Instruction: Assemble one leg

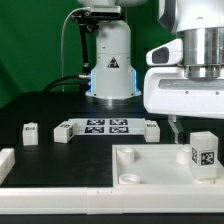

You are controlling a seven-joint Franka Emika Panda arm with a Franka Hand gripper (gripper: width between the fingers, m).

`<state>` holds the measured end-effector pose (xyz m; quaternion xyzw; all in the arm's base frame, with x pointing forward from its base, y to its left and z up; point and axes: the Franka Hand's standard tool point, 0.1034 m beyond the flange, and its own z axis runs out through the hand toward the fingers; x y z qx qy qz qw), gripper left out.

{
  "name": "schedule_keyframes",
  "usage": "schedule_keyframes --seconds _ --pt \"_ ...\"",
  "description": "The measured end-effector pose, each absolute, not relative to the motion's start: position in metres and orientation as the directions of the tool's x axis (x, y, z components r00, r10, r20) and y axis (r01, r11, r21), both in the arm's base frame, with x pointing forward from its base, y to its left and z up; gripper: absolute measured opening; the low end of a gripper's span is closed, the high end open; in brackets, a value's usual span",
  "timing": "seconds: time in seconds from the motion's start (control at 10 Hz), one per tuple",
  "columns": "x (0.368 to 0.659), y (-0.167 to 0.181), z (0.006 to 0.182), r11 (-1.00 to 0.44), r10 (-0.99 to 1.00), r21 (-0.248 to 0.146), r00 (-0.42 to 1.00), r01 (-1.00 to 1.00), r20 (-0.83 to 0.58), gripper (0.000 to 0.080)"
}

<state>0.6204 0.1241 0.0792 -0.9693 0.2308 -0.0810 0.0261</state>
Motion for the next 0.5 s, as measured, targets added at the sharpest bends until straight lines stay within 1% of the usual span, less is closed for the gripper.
schedule_keyframes --seconds 0.2,0.4,0.5 --pt "0.6214 0.1193 0.0793 -0.974 -0.228 -0.048 0.96 -0.223 0.163 0.0649" --pt "0.6219 0.116 0.0792 -1.0 0.006 -0.002 0.986 0.006 0.169 0.0649" --pt "0.6222 0.1151 0.0793 -1.0 0.02 0.002 0.985 0.02 0.17 0.0649"
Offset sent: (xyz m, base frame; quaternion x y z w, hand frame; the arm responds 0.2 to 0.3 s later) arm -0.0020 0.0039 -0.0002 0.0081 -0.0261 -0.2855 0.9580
